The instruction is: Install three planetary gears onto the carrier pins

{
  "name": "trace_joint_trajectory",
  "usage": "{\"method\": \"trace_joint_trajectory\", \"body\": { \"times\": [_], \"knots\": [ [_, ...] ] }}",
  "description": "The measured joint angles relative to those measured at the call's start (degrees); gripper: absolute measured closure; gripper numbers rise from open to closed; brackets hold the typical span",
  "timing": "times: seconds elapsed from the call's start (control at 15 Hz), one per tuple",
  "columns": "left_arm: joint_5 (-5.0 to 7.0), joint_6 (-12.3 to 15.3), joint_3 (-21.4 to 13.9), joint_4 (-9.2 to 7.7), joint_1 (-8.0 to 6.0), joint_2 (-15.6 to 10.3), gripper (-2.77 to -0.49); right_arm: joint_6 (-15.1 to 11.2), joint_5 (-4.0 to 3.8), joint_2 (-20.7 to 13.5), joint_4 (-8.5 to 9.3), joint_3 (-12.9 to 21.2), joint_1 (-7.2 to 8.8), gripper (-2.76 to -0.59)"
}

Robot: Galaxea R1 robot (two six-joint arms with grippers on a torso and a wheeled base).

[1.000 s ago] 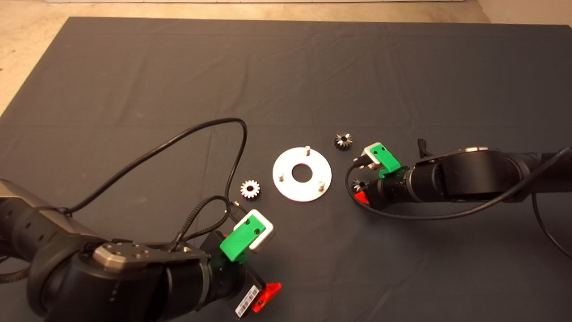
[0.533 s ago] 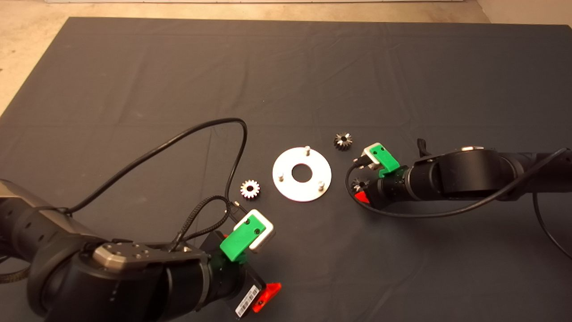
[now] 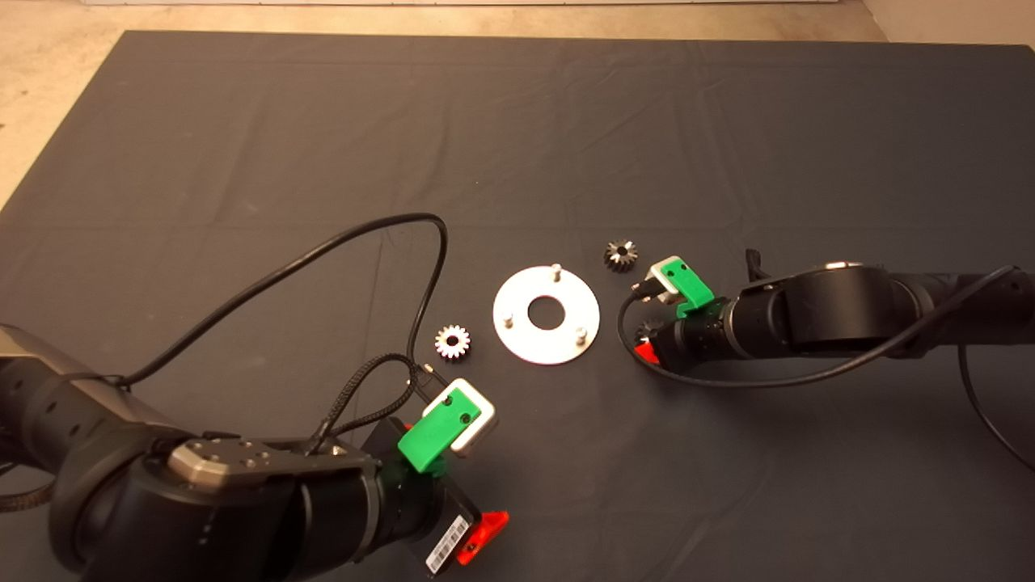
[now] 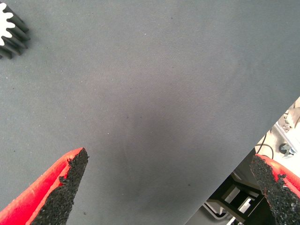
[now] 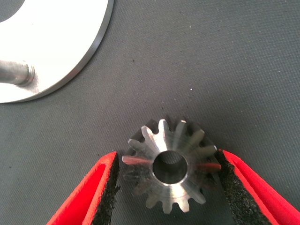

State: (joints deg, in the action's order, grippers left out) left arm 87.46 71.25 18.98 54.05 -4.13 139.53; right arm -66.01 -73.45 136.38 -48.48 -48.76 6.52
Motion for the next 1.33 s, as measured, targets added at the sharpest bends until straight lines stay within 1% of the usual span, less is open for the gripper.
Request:
{"method": "trace_joint_trajectory", "body": {
  "times": [0.13,0.27,0.47,0.53,0.67,0.8,0.93,1.07,1.33],
  "knots": [
    [0.00,0.00,0.00,0.00,0.00,0.00,-2.51,0.00,0.20,0.01,0.00,-0.11,0.00,-1.51],
    [0.00,0.00,0.00,0.00,0.00,0.00,-2.51,0.05,0.22,0.04,0.00,-0.22,0.01,-1.39],
    [0.01,0.00,0.00,0.00,0.00,0.00,-2.51,0.99,0.22,0.04,0.00,-0.27,0.01,-1.38],
    [0.00,0.00,0.00,0.00,0.00,0.00,-2.51,1.10,0.27,0.02,-0.01,-0.40,0.04,-1.29],
    [0.02,0.02,0.00,0.00,0.00,0.00,-2.51,1.52,0.46,0.13,0.02,-0.66,0.15,-1.27],
    [0.02,0.05,0.00,0.00,0.00,0.16,-2.51,1.66,0.71,0.15,0.00,-0.77,0.15,-1.22],
    [0.00,0.05,0.00,0.00,0.00,0.35,-2.51,1.66,1.57,0.12,0.00,-0.99,0.20,-1.21],
    [0.02,0.07,0.00,0.00,0.00,0.46,-2.51,1.68,2.15,0.13,0.04,-1.29,0.33,-1.18],
    [0.02,0.21,0.00,0.01,0.00,0.62,-2.51,1.73,2.30,0.12,0.04,-1.34,0.34,-1.12]
  ]
}}
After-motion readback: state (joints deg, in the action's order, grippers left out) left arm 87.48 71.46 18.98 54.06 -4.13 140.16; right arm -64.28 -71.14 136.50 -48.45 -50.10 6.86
